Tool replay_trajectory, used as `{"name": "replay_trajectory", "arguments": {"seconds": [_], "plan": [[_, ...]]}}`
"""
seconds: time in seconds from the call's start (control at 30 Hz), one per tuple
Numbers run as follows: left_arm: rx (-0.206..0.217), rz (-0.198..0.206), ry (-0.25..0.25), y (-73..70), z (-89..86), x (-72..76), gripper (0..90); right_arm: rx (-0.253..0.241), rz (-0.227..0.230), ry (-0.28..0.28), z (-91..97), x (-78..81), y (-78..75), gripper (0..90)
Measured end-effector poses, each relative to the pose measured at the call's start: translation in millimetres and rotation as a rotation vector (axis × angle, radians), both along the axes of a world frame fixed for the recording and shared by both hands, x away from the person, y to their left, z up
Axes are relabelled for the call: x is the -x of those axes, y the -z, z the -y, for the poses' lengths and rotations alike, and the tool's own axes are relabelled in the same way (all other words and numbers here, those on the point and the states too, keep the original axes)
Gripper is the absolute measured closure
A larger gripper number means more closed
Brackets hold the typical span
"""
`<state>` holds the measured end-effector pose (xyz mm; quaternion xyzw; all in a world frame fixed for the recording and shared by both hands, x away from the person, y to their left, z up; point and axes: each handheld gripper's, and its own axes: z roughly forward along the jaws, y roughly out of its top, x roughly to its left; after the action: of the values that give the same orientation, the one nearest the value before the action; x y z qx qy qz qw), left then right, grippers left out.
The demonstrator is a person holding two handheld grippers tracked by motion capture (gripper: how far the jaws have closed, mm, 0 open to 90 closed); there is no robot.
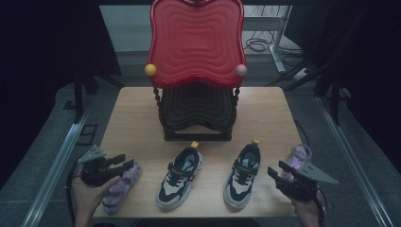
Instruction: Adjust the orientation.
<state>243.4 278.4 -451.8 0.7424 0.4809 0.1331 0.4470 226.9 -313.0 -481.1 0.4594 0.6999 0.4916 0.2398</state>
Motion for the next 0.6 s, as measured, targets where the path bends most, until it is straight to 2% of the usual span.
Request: {"name": "replay_trajectory", "arguments": {"seconds": [0.1, 0.23, 0.37, 0.47, 0.6], "plan": [[0.001, 0.004, 0.013, -0.2, 4.3, 2.0, 49.9, -0.009, 0.005, 0.016, 5.6, 2.4, -2.2, 48.3], [0.003, 0.004, 0.026, -0.5, 7.6, 1.7, 49.2, 0.017, 0.009, 0.041, 13.5, 3.5, -3.6, 53.2], [-0.001, -0.013, 0.026, 3.9, 8.5, -0.8, 48.8, 0.067, 0.002, 0.091, 23.8, -0.2, 2.0, 70.5], [0.005, -0.020, 0.027, 4.9, 9.9, -0.9, 48.5, 0.098, -0.022, 0.090, 32.5, -3.0, 6.7, 78.6], [0.003, -0.012, 0.030, 2.0, 12.1, 0.4, 48.3, 0.119, -0.030, 0.089, 41.3, -1.1, 6.0, 88.5]]}}
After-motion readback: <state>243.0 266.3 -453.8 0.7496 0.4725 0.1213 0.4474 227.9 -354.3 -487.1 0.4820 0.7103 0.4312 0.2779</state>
